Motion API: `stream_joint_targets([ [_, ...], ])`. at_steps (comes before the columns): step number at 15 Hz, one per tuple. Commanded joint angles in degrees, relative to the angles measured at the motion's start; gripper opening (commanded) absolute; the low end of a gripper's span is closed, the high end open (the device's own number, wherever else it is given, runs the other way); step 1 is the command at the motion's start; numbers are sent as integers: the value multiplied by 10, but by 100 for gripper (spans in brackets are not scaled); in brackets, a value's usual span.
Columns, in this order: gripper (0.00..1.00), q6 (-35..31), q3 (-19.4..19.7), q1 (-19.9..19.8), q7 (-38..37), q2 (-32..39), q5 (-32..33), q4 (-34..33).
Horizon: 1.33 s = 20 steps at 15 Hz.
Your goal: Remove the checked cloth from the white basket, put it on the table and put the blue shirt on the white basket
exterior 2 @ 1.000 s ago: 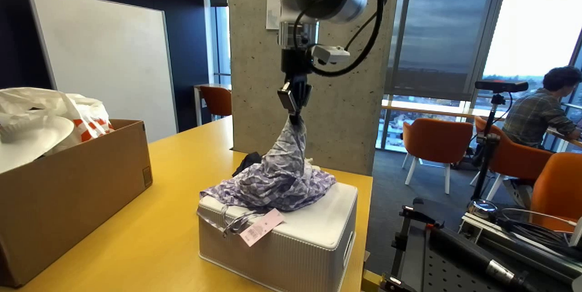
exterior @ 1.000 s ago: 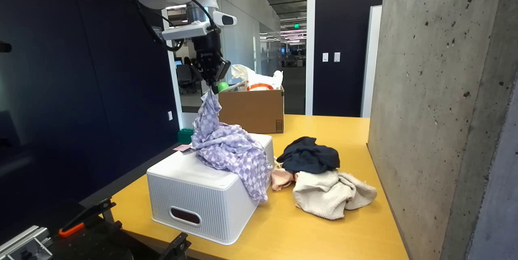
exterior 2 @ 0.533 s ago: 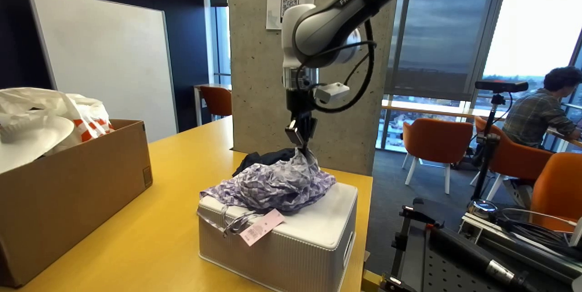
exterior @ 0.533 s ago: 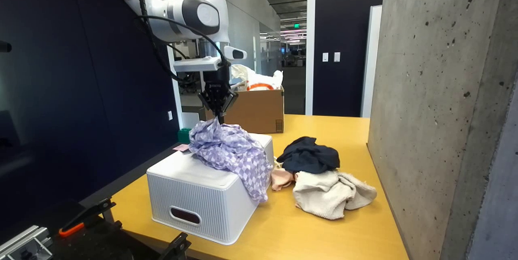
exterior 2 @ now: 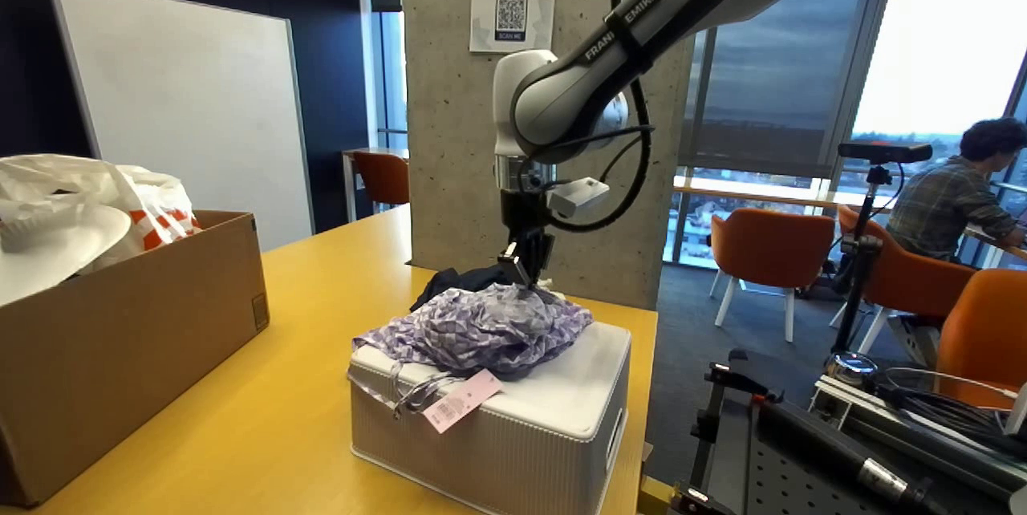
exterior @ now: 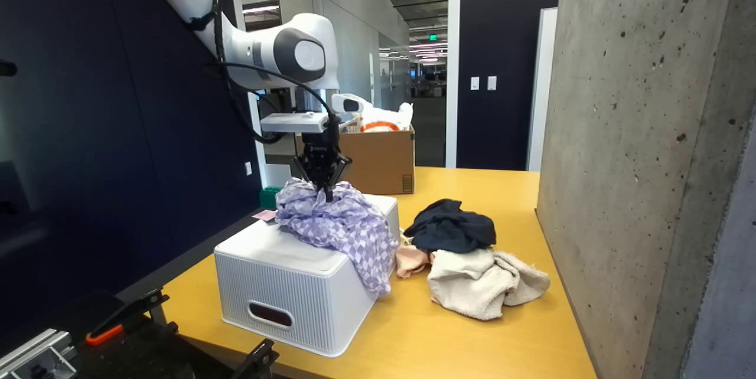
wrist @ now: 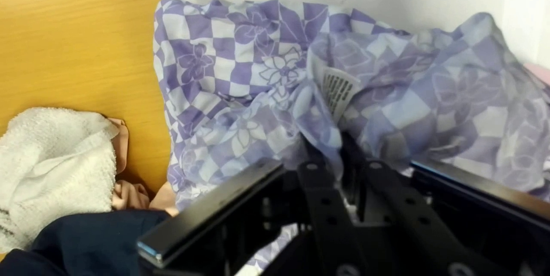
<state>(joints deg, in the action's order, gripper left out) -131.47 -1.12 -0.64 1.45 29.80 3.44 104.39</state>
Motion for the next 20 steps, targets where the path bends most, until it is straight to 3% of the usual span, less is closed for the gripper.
stream_joint_targets([
  [1,47,3,2,0,10,-24,-5,2],
  [8,98,8,-6,9,9,-58,-8,14],
  [20,100,10,-7,1,21,52,-12,-10],
])
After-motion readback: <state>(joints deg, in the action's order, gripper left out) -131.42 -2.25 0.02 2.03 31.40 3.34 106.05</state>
